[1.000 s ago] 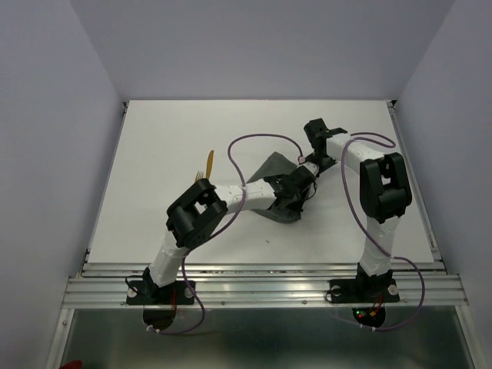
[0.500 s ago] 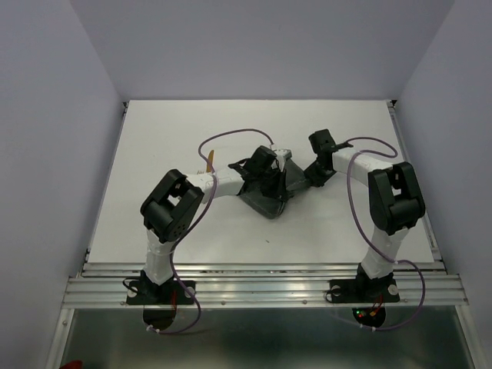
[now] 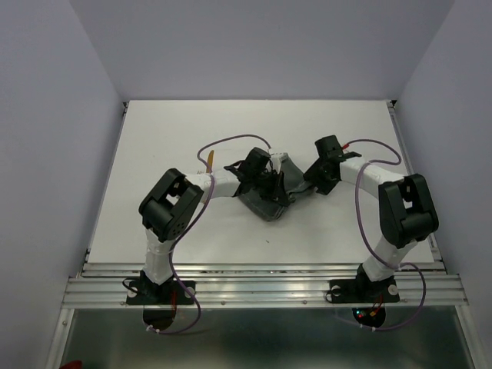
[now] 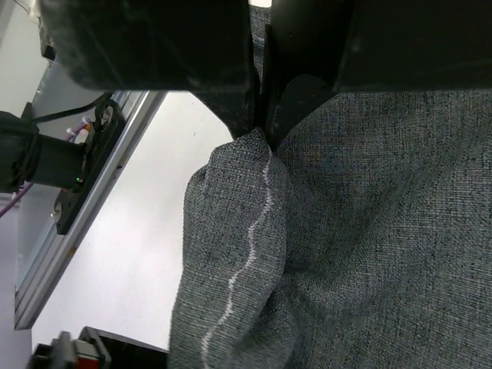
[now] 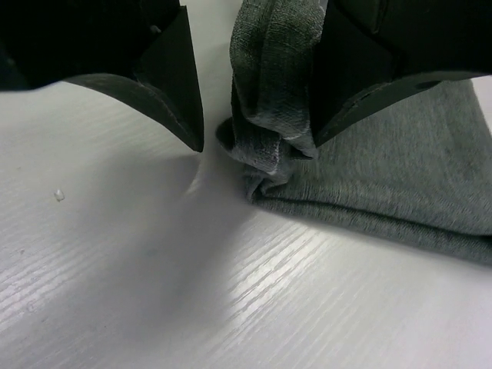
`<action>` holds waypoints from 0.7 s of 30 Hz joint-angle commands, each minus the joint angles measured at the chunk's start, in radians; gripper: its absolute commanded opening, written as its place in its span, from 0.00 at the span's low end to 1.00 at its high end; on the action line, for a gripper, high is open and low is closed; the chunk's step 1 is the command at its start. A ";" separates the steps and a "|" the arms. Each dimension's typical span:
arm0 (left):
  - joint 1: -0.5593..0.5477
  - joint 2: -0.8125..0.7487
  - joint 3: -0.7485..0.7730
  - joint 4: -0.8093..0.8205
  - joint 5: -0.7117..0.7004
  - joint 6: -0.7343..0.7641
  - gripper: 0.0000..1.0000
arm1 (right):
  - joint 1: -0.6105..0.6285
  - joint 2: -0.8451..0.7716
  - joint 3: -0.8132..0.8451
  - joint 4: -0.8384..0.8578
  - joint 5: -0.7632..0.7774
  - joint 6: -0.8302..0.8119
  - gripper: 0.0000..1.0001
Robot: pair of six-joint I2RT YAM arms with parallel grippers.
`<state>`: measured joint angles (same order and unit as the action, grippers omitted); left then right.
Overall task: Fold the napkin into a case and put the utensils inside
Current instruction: Fold the lower triangle-folded napkin at the center of the board.
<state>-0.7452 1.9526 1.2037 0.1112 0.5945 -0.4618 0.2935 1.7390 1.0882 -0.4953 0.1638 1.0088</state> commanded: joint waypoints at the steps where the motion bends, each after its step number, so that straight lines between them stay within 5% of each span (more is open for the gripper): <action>1: 0.013 -0.021 -0.029 0.067 0.085 -0.014 0.00 | -0.005 -0.107 -0.034 0.084 -0.067 -0.029 0.61; 15: 0.032 -0.003 -0.044 0.102 0.131 -0.041 0.00 | -0.005 -0.159 -0.088 0.138 -0.132 -0.019 0.59; 21: 0.037 0.009 -0.043 0.108 0.142 -0.044 0.00 | -0.005 -0.153 -0.071 0.127 -0.119 -0.027 0.48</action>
<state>-0.7158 1.9553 1.1706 0.1810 0.6994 -0.5030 0.2939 1.6123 0.9993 -0.3962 0.0509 0.9943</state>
